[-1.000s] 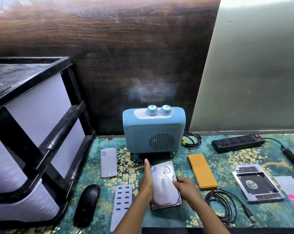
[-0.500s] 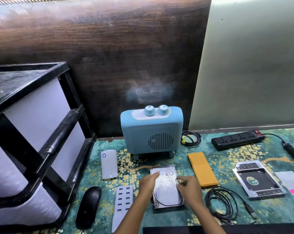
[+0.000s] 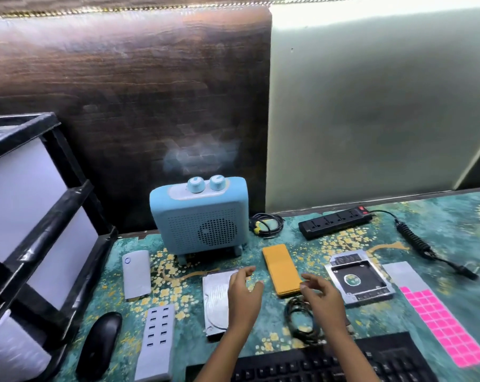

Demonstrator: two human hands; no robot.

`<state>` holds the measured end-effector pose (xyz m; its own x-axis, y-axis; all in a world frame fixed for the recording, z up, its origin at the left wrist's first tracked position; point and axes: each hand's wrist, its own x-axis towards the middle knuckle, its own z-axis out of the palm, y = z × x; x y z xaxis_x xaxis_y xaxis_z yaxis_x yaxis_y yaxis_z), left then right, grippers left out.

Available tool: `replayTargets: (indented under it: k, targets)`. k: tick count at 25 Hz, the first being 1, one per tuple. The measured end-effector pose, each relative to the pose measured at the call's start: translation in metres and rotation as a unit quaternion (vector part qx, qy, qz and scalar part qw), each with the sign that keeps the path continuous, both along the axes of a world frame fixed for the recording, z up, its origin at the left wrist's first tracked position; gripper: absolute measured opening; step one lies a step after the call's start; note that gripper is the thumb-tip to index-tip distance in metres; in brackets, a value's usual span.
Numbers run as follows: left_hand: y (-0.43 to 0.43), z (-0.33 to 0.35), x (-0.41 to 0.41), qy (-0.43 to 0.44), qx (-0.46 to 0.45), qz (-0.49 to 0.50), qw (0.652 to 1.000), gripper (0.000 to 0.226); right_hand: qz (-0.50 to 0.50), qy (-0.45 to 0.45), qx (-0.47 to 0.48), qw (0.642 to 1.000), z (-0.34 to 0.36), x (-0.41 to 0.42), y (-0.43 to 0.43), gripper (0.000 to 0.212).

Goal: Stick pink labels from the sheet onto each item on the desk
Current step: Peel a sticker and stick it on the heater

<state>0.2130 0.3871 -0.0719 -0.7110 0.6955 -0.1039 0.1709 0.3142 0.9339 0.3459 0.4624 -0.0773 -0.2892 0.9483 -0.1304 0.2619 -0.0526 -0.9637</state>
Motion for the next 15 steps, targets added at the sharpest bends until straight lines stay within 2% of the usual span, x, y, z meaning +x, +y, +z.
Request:
replayTargets:
  k: [4,7,12,15]
  targets:
    - [0.032,0.010,0.036,-0.010,0.011,-0.035,0.999,0.022,-0.051,0.019,0.002,0.999,0.005,0.048,0.035,0.017]
    - [0.058,0.009,0.062,-0.018,0.016,-0.051,0.998,0.021,-0.088,-0.002,0.014,0.996,0.000,0.087,0.064,0.017]
    - [0.097,0.004,0.105,-0.033,0.010,-0.076,0.996,0.022,-0.117,-0.126,0.063,0.983,-0.013,0.152,0.102,0.025]
    - [0.117,-0.001,0.127,-0.049,0.015,-0.082,0.995,0.019,-0.109,-0.256,0.086,0.957,-0.030,0.184,0.121,0.032]
